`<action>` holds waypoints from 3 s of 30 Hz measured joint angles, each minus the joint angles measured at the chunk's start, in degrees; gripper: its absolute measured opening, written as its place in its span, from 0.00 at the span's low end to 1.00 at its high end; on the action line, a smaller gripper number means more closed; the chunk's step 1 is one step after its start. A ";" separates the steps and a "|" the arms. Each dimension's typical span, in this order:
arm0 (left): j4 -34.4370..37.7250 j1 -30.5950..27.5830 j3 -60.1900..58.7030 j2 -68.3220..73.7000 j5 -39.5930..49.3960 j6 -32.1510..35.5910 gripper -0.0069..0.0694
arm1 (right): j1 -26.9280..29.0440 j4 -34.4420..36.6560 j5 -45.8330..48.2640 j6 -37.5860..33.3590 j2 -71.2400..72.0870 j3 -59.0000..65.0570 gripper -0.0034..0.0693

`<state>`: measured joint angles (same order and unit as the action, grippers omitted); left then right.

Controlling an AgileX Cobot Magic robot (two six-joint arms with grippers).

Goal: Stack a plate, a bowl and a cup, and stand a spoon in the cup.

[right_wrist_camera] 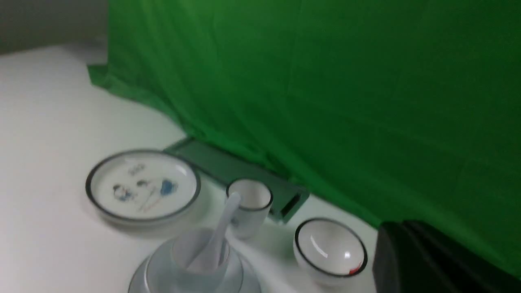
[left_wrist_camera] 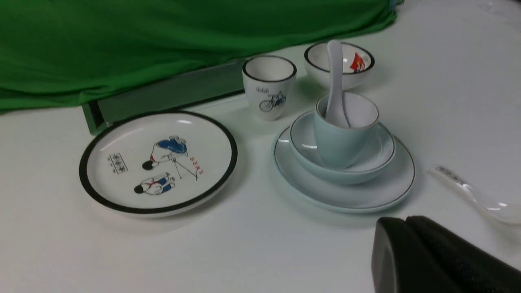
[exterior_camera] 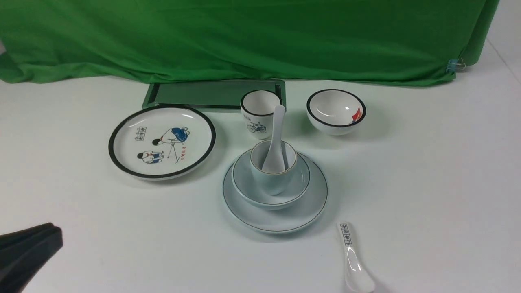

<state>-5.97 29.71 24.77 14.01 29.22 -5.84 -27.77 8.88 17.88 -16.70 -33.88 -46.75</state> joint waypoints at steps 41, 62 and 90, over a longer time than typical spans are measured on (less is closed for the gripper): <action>0.00 0.00 -0.02 -1.94 0.10 0.11 0.05 | 13.34 -1.76 -22.66 7.53 18.83 31.66 0.06; 0.00 0.00 -0.02 -1.94 0.29 0.19 0.05 | 28.90 -8.88 -5.51 18.50 33.88 47.27 0.06; 0.38 0.00 -0.28 -1.94 0.00 0.19 0.05 | 28.90 -8.88 -5.32 19.85 33.88 47.27 0.14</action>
<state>-5.59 29.71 24.49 12.07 29.22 -5.65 1.13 0.00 12.56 3.15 0.00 0.52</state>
